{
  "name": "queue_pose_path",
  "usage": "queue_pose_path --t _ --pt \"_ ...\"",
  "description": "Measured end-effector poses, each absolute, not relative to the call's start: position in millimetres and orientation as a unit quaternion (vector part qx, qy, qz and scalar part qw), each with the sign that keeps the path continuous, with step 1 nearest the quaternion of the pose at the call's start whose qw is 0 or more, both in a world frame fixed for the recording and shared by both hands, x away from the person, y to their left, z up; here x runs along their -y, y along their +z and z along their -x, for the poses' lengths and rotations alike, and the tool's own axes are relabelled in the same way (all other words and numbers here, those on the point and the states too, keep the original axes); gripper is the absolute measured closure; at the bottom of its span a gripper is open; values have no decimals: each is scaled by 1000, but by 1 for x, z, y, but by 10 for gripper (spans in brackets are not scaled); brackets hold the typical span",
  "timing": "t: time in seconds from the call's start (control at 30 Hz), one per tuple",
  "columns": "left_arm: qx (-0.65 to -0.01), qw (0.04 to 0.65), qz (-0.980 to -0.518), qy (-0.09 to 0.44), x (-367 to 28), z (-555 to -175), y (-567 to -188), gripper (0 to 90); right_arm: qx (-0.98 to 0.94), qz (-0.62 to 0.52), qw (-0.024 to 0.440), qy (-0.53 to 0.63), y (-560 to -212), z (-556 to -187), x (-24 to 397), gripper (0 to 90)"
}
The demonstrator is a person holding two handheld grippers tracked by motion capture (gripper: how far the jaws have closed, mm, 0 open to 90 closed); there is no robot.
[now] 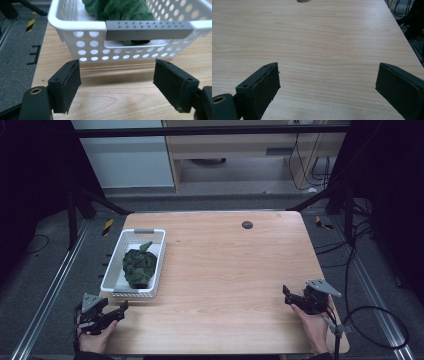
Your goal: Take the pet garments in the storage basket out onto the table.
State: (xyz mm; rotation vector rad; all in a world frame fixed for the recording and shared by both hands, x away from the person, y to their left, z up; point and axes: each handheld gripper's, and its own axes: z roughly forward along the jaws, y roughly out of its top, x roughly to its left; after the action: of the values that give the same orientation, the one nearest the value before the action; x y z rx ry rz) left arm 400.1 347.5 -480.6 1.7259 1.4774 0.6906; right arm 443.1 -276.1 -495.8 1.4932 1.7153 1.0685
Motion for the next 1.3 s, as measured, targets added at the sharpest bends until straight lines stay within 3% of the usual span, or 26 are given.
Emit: queue_pose_path --t 1.3 --pt "-562 416 -663 269 -346 -393 -412 212 -674 -540 322 388 -498 -438 265 73"
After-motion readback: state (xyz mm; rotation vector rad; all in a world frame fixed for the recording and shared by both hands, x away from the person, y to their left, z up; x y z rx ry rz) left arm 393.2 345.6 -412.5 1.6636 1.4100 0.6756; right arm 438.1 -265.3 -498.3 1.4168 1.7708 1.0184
